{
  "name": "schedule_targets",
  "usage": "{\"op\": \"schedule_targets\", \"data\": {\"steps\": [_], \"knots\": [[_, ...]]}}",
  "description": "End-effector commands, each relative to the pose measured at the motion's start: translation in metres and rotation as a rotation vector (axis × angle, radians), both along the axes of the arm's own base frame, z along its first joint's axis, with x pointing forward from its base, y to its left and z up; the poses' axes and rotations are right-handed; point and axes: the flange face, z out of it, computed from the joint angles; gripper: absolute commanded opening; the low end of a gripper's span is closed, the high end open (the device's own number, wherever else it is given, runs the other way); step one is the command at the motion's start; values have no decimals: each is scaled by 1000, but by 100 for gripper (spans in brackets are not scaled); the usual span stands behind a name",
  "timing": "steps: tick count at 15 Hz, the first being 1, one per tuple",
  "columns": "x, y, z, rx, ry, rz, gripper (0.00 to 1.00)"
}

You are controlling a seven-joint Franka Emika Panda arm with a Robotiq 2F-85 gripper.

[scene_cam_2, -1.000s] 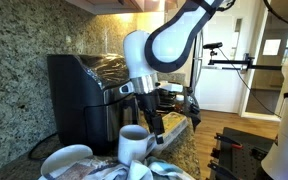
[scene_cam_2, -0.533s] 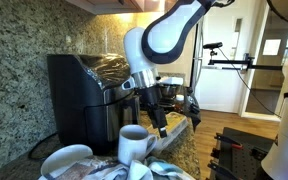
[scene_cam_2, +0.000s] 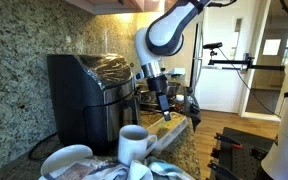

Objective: Move the white mug to the left

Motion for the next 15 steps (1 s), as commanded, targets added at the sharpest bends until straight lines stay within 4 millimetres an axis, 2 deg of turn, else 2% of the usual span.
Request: {"op": "schedule_targets", "data": {"steps": [1,3,7,15], "knots": [[1,-46,21,-16,-32,-167,91],[1,-64,31,-5,-46,-216,90],[-2,-85,50,-20,-87,-296,89],[-20,-99,79,-37,-161,-419,89]]}}
